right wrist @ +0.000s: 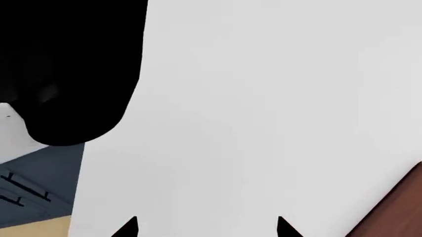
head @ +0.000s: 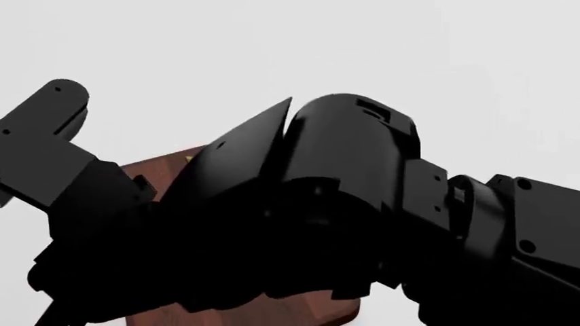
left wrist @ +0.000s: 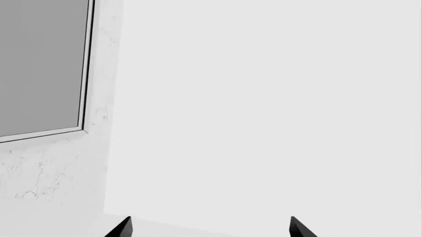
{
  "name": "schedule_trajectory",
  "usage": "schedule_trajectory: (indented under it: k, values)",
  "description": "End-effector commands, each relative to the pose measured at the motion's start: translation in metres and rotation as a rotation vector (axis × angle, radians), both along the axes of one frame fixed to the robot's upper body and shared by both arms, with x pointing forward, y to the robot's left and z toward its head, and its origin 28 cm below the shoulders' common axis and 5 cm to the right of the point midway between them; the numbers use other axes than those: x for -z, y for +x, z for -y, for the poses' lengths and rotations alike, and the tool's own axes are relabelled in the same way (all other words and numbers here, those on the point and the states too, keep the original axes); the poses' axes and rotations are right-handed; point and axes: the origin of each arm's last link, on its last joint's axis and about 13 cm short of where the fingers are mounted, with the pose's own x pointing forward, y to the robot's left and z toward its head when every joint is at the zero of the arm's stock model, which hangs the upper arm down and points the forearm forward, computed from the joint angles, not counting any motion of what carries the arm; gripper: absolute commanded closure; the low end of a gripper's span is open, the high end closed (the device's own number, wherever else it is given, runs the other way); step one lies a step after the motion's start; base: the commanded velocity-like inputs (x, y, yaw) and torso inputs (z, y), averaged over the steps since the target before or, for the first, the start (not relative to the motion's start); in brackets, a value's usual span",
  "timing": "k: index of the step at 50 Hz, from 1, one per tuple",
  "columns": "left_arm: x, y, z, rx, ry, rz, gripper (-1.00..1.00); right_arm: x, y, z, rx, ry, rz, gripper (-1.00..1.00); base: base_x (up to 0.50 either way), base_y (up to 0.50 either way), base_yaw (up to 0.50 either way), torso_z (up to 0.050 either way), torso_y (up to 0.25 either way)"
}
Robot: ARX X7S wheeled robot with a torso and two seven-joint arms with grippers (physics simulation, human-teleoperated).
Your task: Clear the non-vegetable object off the cutting board and place the vegetables onto it.
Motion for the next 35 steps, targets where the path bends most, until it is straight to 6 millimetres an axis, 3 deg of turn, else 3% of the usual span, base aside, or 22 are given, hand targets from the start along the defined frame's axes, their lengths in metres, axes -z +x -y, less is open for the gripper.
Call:
schedule_trajectory:
  k: [1,17,35]
  values:
    - [-0.002,0.0,0.001,0.002,-0.001,0.003,-1.0,-0.004,-0.012,0.0,0.0,-0.096,-0.045,-1.0,0.0,0.0,0.0,0.0,0.0]
    - [-0.003,-0.002,0.0,0.0,-0.003,0.006,-1.0,-0.016,-0.035,-0.005,-0.036,-0.19,-0.076,-1.0,0.0,0.0,0.0,0.0,0.0]
    - [-0.002,-0.002,0.001,0.005,-0.009,0.006,-1.0,-0.017,-0.044,-0.011,-0.074,-0.256,-0.128,-1.0,0.0,0.0,0.0,0.0,0.0]
